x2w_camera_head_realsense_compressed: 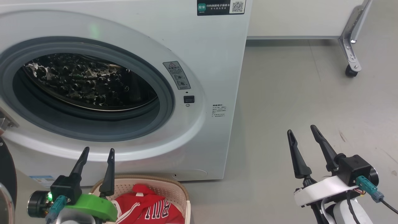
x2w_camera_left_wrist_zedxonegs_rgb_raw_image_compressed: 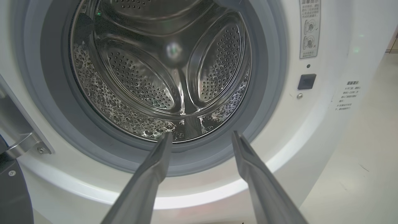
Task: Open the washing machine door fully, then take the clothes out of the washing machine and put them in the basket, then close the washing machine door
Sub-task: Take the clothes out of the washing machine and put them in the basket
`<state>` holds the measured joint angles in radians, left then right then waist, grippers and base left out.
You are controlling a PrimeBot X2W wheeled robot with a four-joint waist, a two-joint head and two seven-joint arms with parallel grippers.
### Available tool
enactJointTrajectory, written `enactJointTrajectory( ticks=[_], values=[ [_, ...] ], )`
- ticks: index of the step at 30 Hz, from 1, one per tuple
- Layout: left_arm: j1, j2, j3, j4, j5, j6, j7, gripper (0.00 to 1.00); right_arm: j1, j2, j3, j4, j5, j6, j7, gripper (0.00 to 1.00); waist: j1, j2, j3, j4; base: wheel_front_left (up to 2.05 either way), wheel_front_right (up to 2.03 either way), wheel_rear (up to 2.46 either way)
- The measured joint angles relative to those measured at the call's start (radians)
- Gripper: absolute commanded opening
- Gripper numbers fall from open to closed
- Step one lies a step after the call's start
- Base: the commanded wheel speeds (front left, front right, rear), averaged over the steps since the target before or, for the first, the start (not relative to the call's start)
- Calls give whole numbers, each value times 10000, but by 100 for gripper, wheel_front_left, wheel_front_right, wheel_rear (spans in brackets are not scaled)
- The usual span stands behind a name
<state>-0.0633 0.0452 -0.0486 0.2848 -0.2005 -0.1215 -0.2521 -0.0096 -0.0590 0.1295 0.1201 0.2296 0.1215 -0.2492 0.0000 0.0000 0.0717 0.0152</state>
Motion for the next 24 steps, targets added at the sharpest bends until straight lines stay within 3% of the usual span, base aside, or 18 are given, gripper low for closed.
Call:
enactJointTrajectory(
  ticks=[24],
  values=[
    [631, 0, -155, -911, 13, 2, 0, 100, 45, 44, 8, -35, -2, -4, 0, 100, 0, 0, -35, -86, 0, 0, 0]
  ],
)
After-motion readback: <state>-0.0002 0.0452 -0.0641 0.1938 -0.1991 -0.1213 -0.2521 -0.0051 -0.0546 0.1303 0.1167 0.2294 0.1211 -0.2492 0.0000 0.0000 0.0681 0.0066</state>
